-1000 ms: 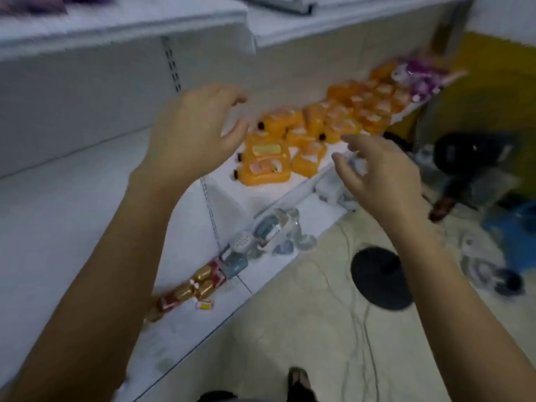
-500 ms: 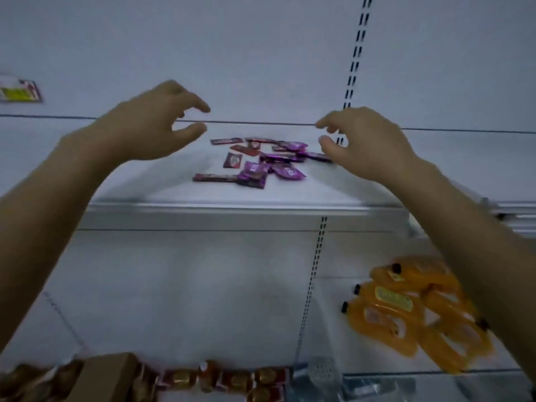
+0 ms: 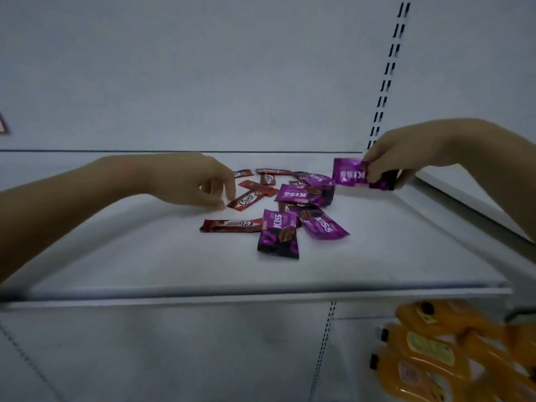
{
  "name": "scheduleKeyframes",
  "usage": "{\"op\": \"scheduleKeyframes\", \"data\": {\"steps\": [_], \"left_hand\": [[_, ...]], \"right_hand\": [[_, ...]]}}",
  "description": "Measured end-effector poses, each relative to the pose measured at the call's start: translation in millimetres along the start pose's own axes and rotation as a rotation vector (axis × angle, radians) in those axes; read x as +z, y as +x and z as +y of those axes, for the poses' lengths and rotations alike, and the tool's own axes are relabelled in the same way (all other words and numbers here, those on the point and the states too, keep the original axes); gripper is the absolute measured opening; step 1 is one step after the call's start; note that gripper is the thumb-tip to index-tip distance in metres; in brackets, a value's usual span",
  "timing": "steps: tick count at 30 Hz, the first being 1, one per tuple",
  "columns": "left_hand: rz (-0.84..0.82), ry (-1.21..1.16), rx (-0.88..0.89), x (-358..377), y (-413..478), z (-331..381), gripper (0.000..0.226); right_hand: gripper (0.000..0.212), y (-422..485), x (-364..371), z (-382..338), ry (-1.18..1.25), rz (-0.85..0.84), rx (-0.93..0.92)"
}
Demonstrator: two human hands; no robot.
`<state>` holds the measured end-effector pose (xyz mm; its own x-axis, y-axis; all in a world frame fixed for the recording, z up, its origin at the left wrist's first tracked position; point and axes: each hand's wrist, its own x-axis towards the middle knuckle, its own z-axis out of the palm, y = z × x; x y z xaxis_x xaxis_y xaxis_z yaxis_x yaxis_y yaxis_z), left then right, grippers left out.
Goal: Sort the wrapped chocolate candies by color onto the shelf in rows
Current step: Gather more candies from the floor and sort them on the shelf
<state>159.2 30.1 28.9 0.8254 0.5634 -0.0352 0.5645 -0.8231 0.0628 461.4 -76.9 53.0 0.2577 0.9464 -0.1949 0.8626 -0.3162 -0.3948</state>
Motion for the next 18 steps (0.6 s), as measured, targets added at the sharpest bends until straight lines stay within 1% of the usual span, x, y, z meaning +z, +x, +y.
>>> {"op": "scheduleKeyframes", "data": {"steps": [1,2,3,4,5,6,7,9,12,14,15,16,17,18], "left_hand": [[0.037,-0.032,-0.012,-2,3,3,0.006],[0.069,-0.057,-0.009,-4,4,11,0.012],[0.075,-0.107,-0.015,-5,5,23,0.031],[0.035,-0.148,-0.048,-6,6,38,0.049],[-0.02,-0.154,-0.09,-6,7,54,0.061],[-0.077,-0.127,-0.107,-1,9,65,0.065],[-0.118,-0.096,-0.126,5,11,74,0.063],[-0.149,-0.079,-0.158,10,20,79,0.058],[-0.095,-0.279,-0.161,-1,24,68,0.053],[-0.079,-0.467,-0.095,-11,26,56,0.039],[-0.08,-0.545,-0.061,-15,28,49,0.034],[-0.074,-0.566,-0.024,-17,31,43,0.031],[-0.063,-0.559,0.0,-19,35,40,0.028],[-0.065,-0.534,0.027,-19,40,41,0.025]], "right_hand": [[0.011,5,-4,-4,0.098,0.033,-0.011],[0.013,13,-5,-9,0.202,0.063,-0.017],[0.017,23,-3,-15,0.29,0.077,-0.017],[0.023,34,2,-21,0.343,0.073,-0.009],[0.028,44,9,-27,0.35,0.058,0.006],[0.031,53,17,-32,0.321,0.043,0.019],[0.032,59,24,-35,0.277,0.026,0.028],[0.031,64,36,-40,0.193,0.019,0.015],[0.031,65,43,-39,0.152,0.12,-0.04],[0.035,63,46,-38,0.206,0.19,-0.077],[0.042,62,46,-37,0.247,0.219,-0.093],[0.051,61,45,-36,0.284,0.241,-0.1],[0.054,60,42,-36,0.322,0.251,-0.103],[0.049,58,38,-36,0.372,0.26,-0.104]]}}
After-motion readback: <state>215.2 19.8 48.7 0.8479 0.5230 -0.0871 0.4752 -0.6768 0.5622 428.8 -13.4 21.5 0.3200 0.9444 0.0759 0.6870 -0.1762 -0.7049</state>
